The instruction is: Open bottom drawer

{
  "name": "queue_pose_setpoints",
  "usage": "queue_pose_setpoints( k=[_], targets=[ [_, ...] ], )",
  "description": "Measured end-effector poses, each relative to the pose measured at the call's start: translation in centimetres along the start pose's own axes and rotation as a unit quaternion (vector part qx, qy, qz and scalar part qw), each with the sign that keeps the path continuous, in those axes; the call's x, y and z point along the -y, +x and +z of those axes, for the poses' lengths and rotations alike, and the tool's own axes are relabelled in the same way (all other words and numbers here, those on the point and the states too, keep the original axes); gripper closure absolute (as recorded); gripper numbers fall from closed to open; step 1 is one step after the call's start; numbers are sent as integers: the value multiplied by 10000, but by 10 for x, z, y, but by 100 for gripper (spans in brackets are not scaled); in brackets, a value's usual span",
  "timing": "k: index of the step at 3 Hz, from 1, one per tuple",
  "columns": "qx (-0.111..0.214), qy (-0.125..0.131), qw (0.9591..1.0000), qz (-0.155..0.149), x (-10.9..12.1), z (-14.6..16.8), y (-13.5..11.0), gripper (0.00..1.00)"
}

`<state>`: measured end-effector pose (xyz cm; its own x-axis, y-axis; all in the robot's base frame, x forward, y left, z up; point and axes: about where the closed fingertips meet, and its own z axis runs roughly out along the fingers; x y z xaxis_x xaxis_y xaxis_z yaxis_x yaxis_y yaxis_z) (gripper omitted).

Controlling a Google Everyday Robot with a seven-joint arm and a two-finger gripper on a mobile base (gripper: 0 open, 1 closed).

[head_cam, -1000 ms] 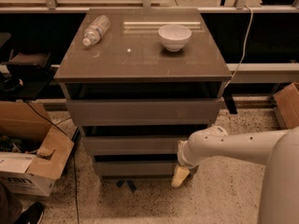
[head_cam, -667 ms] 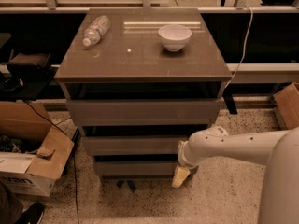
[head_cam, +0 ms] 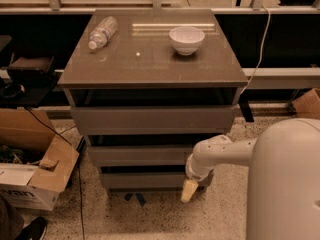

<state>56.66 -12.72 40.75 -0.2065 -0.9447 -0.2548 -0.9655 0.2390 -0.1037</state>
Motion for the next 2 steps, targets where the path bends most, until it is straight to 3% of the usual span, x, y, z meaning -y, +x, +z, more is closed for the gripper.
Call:
queue_pose_setpoints(
  k=[1,2],
  targets=[
    [-263,-103,9996,-12,3,61,13,0],
    [-263,-103,9996,-12,3,61,13,0]
  ],
)
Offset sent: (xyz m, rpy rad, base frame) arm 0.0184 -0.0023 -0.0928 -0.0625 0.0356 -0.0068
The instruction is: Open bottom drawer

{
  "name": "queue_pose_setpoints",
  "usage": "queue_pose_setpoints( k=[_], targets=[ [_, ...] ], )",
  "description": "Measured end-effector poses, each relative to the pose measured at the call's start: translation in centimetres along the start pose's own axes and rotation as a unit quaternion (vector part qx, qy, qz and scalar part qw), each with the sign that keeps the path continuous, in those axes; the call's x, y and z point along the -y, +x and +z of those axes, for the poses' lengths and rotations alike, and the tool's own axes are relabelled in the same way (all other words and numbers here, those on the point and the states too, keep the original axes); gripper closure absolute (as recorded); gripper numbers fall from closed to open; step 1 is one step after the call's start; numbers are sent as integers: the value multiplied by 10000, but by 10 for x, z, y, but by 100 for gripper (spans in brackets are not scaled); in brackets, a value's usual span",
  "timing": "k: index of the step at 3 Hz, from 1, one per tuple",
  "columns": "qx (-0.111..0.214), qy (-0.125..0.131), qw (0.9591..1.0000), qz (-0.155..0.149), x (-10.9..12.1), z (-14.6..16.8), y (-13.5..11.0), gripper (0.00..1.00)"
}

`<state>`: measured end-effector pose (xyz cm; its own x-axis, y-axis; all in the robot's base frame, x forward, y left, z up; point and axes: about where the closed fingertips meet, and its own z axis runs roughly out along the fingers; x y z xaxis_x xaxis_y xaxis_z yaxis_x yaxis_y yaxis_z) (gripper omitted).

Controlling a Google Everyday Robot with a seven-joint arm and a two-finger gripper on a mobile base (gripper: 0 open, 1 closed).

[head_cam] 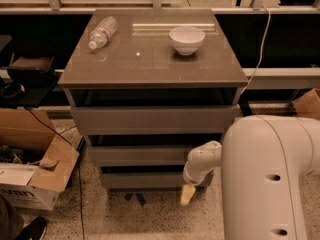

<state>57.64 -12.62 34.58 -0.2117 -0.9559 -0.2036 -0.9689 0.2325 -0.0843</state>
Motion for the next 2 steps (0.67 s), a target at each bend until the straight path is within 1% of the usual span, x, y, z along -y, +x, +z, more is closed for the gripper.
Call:
queue_pose_setpoints(
  k=[1,2],
  targets=[
    [-55,48,9999,-69,-1,3,0,0],
    [-72,69,9995,-307,-4,10,-2,0]
  ],
)
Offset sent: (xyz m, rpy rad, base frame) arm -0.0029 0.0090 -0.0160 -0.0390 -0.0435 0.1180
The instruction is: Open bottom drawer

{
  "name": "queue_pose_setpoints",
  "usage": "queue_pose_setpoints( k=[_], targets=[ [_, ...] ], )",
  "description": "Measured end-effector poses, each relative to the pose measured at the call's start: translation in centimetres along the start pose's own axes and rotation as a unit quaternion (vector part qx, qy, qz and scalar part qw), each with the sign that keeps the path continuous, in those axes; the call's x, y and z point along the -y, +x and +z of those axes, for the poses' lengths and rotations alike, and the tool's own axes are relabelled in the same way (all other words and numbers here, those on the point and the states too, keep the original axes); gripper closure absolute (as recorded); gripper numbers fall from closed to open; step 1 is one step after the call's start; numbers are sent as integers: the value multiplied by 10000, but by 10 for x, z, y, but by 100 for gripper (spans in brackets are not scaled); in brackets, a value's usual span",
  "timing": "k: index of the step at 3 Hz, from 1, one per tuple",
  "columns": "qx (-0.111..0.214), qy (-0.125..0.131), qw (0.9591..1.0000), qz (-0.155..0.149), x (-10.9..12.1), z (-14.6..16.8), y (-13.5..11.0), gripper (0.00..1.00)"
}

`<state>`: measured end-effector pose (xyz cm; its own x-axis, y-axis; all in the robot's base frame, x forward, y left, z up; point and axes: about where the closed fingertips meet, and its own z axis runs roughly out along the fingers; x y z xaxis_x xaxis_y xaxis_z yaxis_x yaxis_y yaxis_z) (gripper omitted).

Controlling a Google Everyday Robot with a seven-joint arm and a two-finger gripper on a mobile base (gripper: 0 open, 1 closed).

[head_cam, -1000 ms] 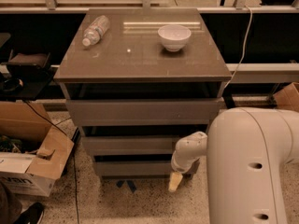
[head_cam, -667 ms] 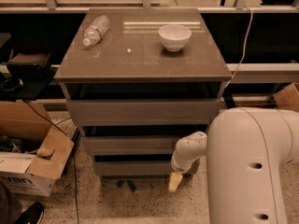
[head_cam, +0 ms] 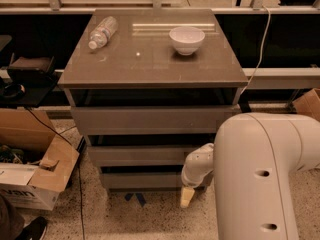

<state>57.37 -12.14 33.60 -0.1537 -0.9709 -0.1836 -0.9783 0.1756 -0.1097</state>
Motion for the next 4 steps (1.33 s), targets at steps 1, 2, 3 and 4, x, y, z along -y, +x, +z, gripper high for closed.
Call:
queue_pose_setpoints(
  k=[1,2,3,4],
  targets=[
    [139,29,9995,-280,-8,11,-1,0],
    [270,86,9979,-585,-17,18,4,0],
    [383,159,9973,-606,-18,23,15,0],
    [679,130,9966,-437,-15,37,21,0]
  ],
)
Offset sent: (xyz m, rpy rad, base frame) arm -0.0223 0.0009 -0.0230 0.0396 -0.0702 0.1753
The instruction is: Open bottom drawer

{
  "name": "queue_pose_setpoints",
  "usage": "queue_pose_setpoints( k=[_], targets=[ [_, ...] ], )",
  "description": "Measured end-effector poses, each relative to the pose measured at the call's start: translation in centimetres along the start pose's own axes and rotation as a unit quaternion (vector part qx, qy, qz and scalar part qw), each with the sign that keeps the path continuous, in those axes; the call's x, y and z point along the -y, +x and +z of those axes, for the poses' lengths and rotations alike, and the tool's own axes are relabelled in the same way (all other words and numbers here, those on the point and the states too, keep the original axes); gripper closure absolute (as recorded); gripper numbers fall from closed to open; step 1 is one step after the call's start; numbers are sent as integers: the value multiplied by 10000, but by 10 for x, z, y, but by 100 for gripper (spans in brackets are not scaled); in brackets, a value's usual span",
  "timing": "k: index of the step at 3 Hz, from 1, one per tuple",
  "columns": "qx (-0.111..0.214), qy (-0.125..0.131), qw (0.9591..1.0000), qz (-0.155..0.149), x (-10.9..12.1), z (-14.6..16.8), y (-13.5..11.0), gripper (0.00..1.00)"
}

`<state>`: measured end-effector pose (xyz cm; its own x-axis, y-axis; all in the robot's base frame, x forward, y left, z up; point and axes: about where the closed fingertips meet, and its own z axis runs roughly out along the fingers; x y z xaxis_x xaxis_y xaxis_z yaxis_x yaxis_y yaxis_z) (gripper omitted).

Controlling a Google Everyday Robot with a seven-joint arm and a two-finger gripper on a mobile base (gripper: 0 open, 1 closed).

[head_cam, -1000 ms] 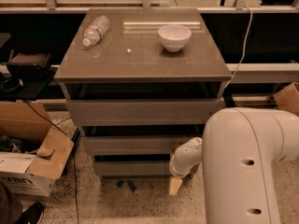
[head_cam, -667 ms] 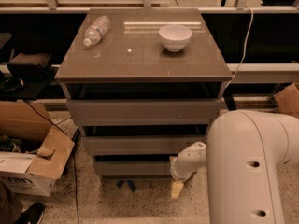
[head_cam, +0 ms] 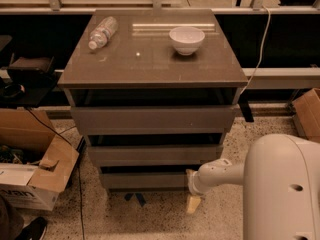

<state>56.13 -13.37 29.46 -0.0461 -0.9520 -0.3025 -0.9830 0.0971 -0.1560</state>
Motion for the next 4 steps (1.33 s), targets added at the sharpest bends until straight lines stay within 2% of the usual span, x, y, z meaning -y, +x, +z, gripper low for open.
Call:
queue_pose_setpoints(
  k=[2,4],
  targets=[
    [619,-53,9978,229,33,33,2,0],
    [762,-173,9962,394,47,54,3,0]
  ],
)
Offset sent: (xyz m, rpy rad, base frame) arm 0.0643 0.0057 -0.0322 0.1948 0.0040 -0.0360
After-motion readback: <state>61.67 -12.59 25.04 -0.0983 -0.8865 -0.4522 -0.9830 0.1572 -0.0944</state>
